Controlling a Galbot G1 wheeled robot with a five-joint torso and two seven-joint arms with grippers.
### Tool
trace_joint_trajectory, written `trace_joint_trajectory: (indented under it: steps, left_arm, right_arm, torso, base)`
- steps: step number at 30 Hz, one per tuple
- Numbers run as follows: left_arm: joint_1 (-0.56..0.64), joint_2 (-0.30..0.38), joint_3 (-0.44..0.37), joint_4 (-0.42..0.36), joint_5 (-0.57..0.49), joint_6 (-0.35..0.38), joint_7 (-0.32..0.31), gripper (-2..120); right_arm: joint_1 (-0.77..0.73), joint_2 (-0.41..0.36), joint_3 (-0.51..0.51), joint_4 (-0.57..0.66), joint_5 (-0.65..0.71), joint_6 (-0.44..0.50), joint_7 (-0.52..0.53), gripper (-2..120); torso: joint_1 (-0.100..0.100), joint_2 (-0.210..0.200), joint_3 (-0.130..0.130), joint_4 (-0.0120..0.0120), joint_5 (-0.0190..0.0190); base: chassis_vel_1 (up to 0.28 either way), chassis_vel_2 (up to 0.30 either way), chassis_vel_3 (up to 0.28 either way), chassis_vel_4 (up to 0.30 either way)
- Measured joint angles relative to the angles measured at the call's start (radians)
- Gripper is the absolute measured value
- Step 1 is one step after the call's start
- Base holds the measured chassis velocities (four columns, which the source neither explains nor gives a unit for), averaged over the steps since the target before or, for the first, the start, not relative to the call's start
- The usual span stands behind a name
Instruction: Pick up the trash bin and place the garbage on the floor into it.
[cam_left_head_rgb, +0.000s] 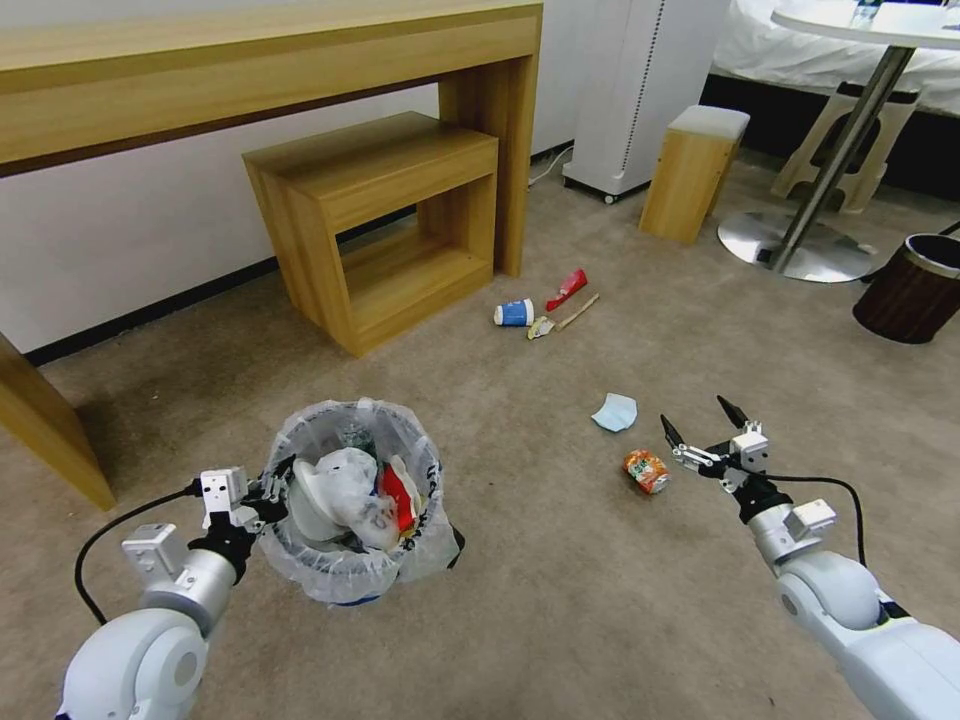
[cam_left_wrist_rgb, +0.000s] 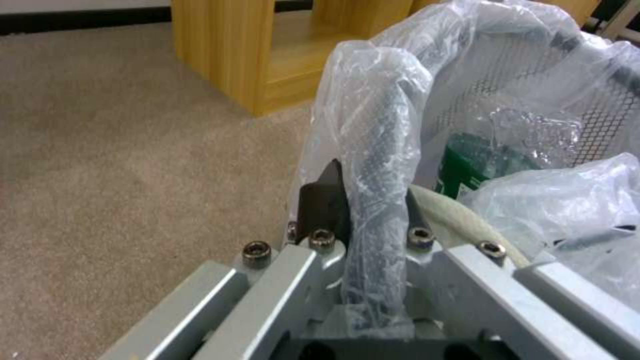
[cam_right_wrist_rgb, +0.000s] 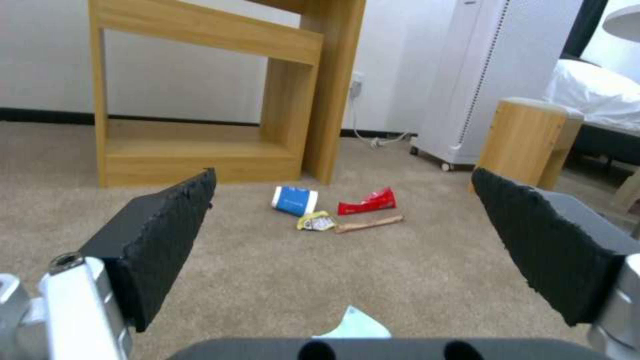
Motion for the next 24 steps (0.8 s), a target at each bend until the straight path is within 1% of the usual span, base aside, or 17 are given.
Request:
trace_joint_trajectory:
  steps: [5, 13, 18, 24]
  left_arm:
    - [0.003, -0.004, 0.000, -0.004, 0.002, 0.000, -0.003, 2]
    - [0.006, -0.008, -0.003, -0.010, 0.002, 0.002, -0.007, 2]
    - [0.009, -0.014, -0.003, -0.010, 0.008, 0.000, -0.007, 2]
    - [0.011, -0.023, 0.000, -0.010, 0.016, -0.006, -0.005, 2]
  right_arm:
    - [0.003, 0.002, 0.000, -0.001, -0.012, -0.011, 0.008, 100]
    - [0.001, 0.005, -0.003, 0.004, -0.026, -0.030, 0.027, 99]
    - [0.003, 0.006, -0.006, 0.003, -0.027, -0.031, 0.030, 100]
    - [0.002, 0.007, -0.008, 0.000, -0.027, -0.023, 0.026, 100]
  torso:
    - [0.000, 0.000, 0.000, -0.0001, 0.0000]
    - [0.000, 0.000, 0.000, -0.0002, 0.0000]
    - [0.000, 0.000, 0.000, -0.0003, 0.0001]
    - [0.000, 0.000, 0.000, -0.0002, 0.0000]
  base:
    - [0.000, 0.000, 0.000, 0.000]
    - [-0.014, 0.012, 0.018, -0.013]
    - [-0.127, 0.114, 0.125, -0.130]
    - [-0.210, 0.207, 0.199, -0.205]
